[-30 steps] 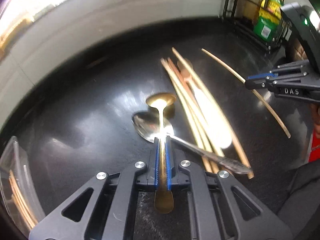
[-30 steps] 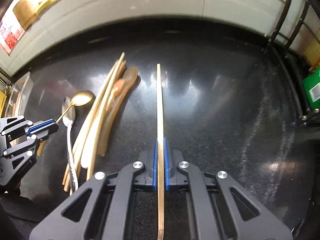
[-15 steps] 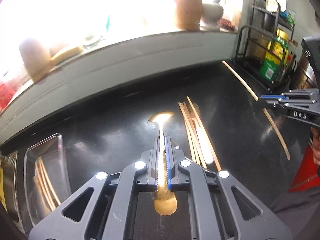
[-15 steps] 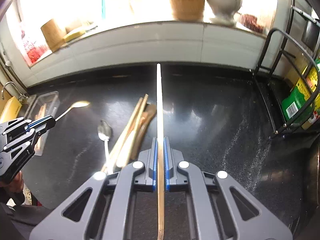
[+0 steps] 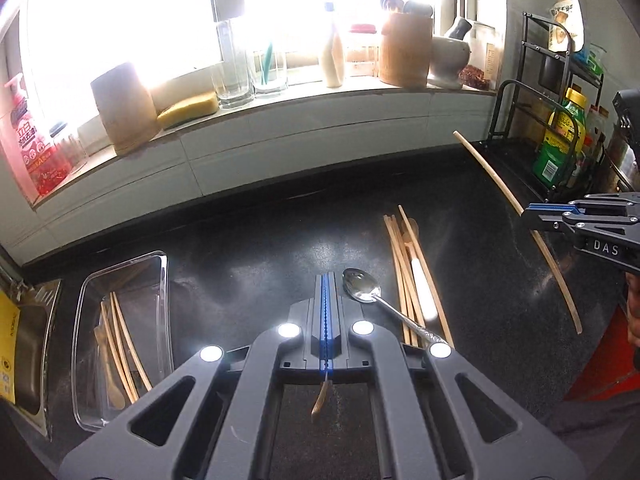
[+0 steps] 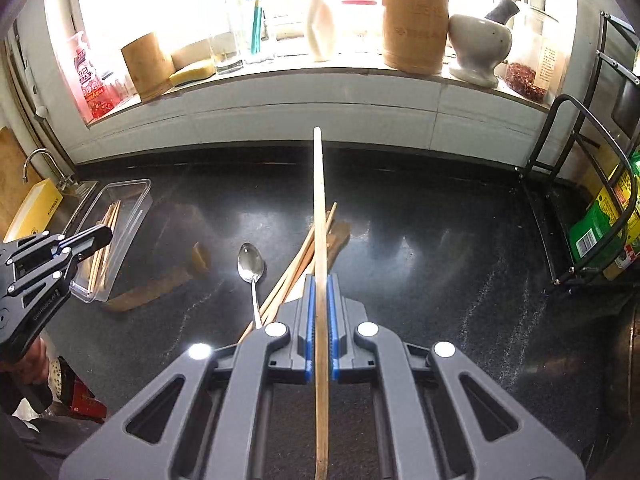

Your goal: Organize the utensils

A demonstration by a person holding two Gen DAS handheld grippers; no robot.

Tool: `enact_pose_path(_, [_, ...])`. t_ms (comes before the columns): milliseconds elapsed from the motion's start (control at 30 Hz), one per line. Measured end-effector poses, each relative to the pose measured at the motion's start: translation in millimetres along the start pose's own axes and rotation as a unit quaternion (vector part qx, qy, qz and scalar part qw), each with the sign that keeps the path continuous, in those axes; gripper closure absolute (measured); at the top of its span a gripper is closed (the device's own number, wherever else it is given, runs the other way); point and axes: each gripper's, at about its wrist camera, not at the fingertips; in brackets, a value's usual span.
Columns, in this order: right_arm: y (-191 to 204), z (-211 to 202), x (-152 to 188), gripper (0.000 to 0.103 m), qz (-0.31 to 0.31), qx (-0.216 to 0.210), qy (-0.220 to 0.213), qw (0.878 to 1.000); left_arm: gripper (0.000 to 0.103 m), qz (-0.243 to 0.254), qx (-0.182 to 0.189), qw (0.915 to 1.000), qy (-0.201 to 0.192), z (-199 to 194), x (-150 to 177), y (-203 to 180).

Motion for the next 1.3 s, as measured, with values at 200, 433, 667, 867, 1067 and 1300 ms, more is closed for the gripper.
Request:
enact_pose_path(200, [1.0, -0.7, 7.0, 0.096, 0.001, 0.005, 0.005, 1.000, 0.103, 0.004, -0.004, 0.9999, 0.015, 22.7, 25.9, -1.8])
enact_pose_path(433, [-18.7, 12.0, 24.5, 0.096, 0.016, 0.017, 0.028, 0.999, 0.069, 0.032, -0.031, 0.9975, 0.054, 64.0, 67.5, 0.1])
enact_pose_path(667, [-40.8, 30.6, 25.8, 0.096, 0.031, 0.017, 0.043, 0.998, 0.012, -0.054, -0.078, 0.9913, 0.091, 91.0, 71.1, 0.7])
enact_pose_path(867, [-62.3, 46.2, 21.8, 0.096, 0.024, 0.008, 0.062, 0.998, 0.049, -0.056, -0.080, 0.9873, 0.125, 131.2, 83.1, -29.8])
enact_pose_path(1067, [-86.5, 56.6, 11.1, 0.096, 0.029, -0.008, 0.067, 0.997, 0.099, -0.079, -0.100, 0.9845, 0.121, 131.4, 83.2, -44.5])
enact_pose_path(1300, [-97.4, 71.9, -3.4, 0.096, 0.022, -0.028, 0.070, 0.997, 0.100, -0.130, -0.106, 0.9760, 0.139, 129.1, 74.7, -27.5])
Point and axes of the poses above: each gripper's, at about its wrist camera, not at the fingertips, and z roughly the way its jaws point, y to its left, x to its underside, and after that the axes turned 11 degrees about -x, right-handed
